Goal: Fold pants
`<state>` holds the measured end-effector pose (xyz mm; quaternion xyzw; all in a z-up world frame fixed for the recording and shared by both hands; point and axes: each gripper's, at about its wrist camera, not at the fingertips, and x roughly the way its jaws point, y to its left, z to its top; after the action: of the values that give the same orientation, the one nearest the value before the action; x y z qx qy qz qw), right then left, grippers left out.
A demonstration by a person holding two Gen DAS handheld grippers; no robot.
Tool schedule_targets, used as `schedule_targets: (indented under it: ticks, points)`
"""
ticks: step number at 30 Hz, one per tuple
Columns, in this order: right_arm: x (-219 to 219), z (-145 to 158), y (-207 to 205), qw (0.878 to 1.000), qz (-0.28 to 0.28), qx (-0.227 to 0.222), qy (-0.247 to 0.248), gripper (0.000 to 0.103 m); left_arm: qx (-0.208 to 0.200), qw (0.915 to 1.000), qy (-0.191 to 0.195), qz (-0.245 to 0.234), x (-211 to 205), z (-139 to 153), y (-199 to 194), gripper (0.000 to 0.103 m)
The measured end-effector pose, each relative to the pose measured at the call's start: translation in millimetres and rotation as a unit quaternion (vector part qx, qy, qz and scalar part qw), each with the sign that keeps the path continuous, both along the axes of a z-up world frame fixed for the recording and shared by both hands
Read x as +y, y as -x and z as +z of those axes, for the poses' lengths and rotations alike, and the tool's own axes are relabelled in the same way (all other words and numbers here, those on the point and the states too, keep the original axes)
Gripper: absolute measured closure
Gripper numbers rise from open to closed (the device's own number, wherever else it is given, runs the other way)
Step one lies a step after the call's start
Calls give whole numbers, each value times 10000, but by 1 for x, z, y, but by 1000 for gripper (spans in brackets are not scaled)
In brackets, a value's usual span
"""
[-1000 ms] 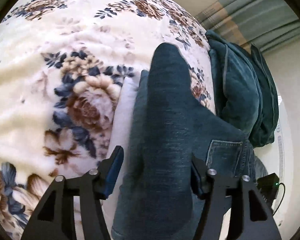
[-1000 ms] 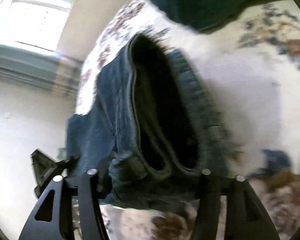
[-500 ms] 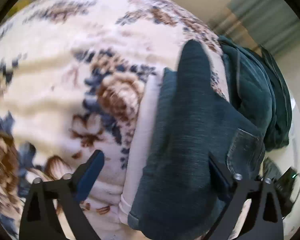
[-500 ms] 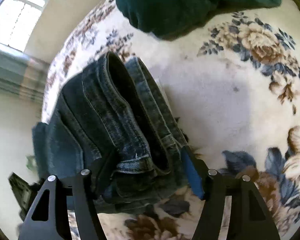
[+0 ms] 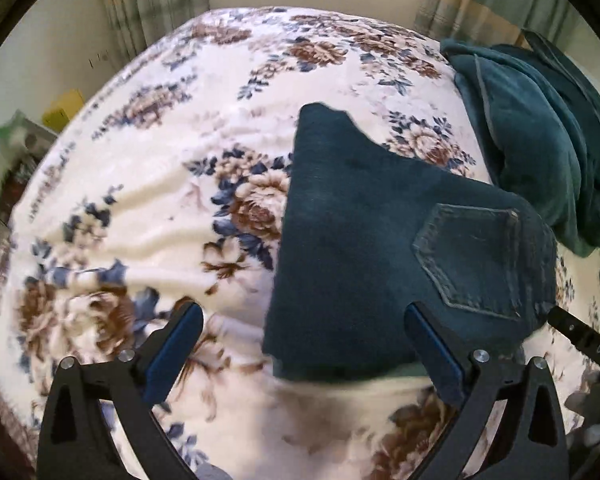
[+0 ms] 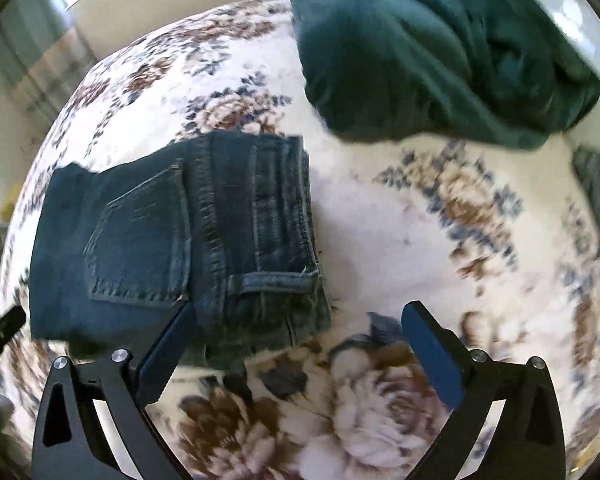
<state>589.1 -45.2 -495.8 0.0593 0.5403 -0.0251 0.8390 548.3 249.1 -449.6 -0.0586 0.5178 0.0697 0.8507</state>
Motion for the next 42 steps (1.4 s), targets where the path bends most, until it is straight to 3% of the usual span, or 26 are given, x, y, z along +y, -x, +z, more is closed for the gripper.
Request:
schedule_targets:
  ticks: [3,10,16,28,35,42]
  points:
    - [5,36,24,9993,201,-227,238,0,-32,10000,-77,40,-14,17,13,0]
    - [-6,122,82,9961,432,-707,294,0,-315,9994,-36,114,-44,81,54,0]
    - [-27,215,148,9906,579,-1177,378,0,-712,9969,-324,24,-76,161,113,0]
    - [-65,395,320,9742,835,-2084,245,0,-1476,9882,-403,-112,-129,307,246,0]
    - [-72,463,398,9665,955,-2365,286,0,-1722,9843,-373,-126,-143,362,318,0]
    - [-59,498,444,9646,1008,-2397,437,0,-1826,9826,-277,-209,-138,389,353,0]
